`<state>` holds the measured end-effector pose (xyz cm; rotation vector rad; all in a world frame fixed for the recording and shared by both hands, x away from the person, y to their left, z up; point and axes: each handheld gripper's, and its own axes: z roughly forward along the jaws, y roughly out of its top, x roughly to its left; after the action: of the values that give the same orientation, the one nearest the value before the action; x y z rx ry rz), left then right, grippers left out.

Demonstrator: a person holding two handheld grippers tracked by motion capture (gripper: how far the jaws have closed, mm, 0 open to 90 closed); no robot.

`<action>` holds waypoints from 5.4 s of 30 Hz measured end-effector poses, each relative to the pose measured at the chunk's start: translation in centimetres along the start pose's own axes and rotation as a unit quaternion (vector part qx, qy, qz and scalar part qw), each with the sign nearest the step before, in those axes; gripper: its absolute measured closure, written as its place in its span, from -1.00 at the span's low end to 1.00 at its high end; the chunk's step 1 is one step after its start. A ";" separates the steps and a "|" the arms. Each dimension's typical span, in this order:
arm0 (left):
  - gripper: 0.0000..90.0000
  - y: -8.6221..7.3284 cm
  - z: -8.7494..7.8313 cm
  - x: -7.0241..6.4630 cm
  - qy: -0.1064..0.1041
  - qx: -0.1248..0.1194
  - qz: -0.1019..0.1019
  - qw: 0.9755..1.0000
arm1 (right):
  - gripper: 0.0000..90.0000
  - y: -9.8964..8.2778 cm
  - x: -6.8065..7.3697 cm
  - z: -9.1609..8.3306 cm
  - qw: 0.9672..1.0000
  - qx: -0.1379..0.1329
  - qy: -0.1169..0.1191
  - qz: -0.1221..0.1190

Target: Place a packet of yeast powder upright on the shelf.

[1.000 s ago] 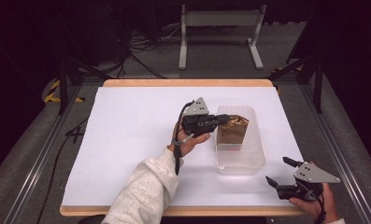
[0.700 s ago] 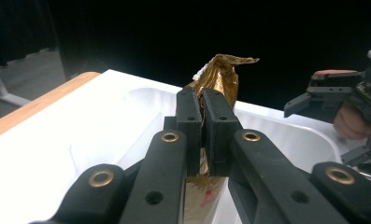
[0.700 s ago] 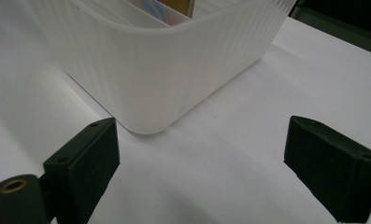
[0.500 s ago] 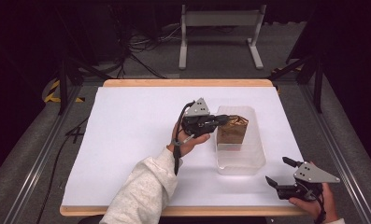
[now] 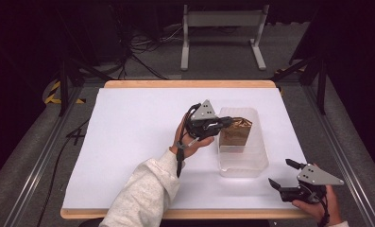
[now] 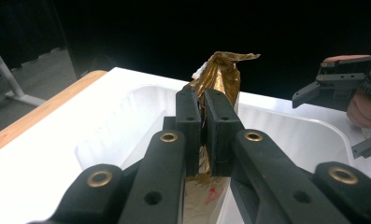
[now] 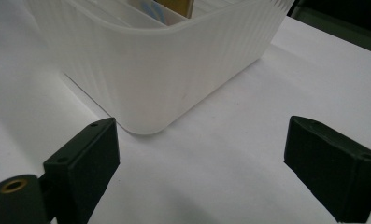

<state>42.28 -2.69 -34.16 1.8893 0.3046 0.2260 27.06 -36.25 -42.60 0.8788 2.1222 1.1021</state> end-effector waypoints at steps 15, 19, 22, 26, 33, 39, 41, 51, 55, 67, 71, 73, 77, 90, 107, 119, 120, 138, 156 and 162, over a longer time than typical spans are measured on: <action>0.66 0.8 -1.0 -0.5 0.032 0.029 0.030 0.999 | -0.75 0.2 0.1 -0.1 1.000 -0.002 -0.001 -0.001; 0.59 0.9 -1.5 -0.6 0.037 0.033 0.038 0.998 | -0.75 0.2 0.2 -0.1 1.000 -0.001 -0.001 -0.004; 0.56 1.0 -1.7 -0.5 0.041 0.041 0.039 0.998 | -0.75 0.2 0.1 -0.2 1.000 -0.004 -0.003 0.000; 0.48 1.0 -2.2 -0.8 0.049 0.059 0.058 0.995 | -0.75 0.3 0.2 -0.2 1.000 0.002 -0.007 -0.002; 0.37 0.5 -3.0 -0.6 0.058 0.075 0.059 0.994 | -0.75 0.4 0.4 -0.2 1.000 0.001 -0.002 -0.003; 0.18 0.0 -3.3 -0.5 0.069 0.088 0.060 0.992 | -0.75 0.4 0.4 -0.1 1.000 0.003 -0.001 0.000; 0.11 -0.2 -3.5 -0.5 0.075 0.097 0.064 0.990 | -0.75 0.4 0.4 -0.1 1.000 0.003 -0.001 0.000; -0.06 -1.3 -4.4 -0.4 0.094 0.132 0.074 0.984 | -0.75 0.3 0.2 0.0 1.000 0.005 -0.002 0.003; -0.09 -1.7 -4.9 -0.6 0.104 0.142 0.082 0.981 | -0.75 0.3 0.4 -0.1 1.000 0.005 -0.001 0.002; -0.32 -4.0 -7.2 -0.7 0.130 0.172 0.094 0.972 | -0.76 0.2 0.3 0.1 1.000 0.007 0.003 0.004; -0.37 -4.7 -8.2 -0.8 0.138 0.173 0.094 0.971 | -0.76 0.2 0.4 0.1 1.000 0.006 0.006 0.001; -0.44 -4.9 -8.4 -0.8 0.145 0.171 0.093 0.970 | -0.76 0.2 0.4 0.1 1.000 0.007 0.004 -0.001; -0.49 -6.0 -9.3 -0.5 0.153 0.176 0.080 0.969 | -0.76 0.2 0.4 0.1 1.000 0.006 0.003 -0.002; -0.60 -9.5 -13.2 1.1 0.188 0.180 0.042 0.965 | -0.76 0.3 0.5 0.2 1.000 0.010 0.003 -0.005; -0.68 -13.8 -17.9 1.0 0.233 0.200 0.002 0.952 | -0.76 0.3 0.6 0.4 1.000 0.012 0.003 -0.009; -0.78 -17.4 -21.0 0.0 0.263 0.198 -0.016 0.944 | -0.78 0.4 0.5 1.0 1.000 0.018 0.002 -0.013; -0.79 -17.4 -21.0 0.0 0.263 0.198 -0.016 0.944 | -0.78 0.4 0.5 1.0 1.000 0.017 0.004 -0.013; -0.84 -21.3 -26.5 -1.9 0.288 0.117 -0.087 0.947 | -0.79 0.6 0.5 1.4 1.000 0.015 0.015 -0.022; -0.84 -21.4 -27.7 -2.3 0.307 0.091 -0.091 0.943 | -0.80 0.6 0.5 1.3 1.000 0.015 0.015 -0.022; -0.84 -21.3 -27.5 -2.4 0.304 0.095 -0.087 0.944 | -0.80 0.6 0.6 1.3 0.999 0.015 0.016 -0.024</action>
<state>29.60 27.83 -45.22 1.9296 0.9356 0.6818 27.84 -34.97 -42.85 0.8247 2.1798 1.0694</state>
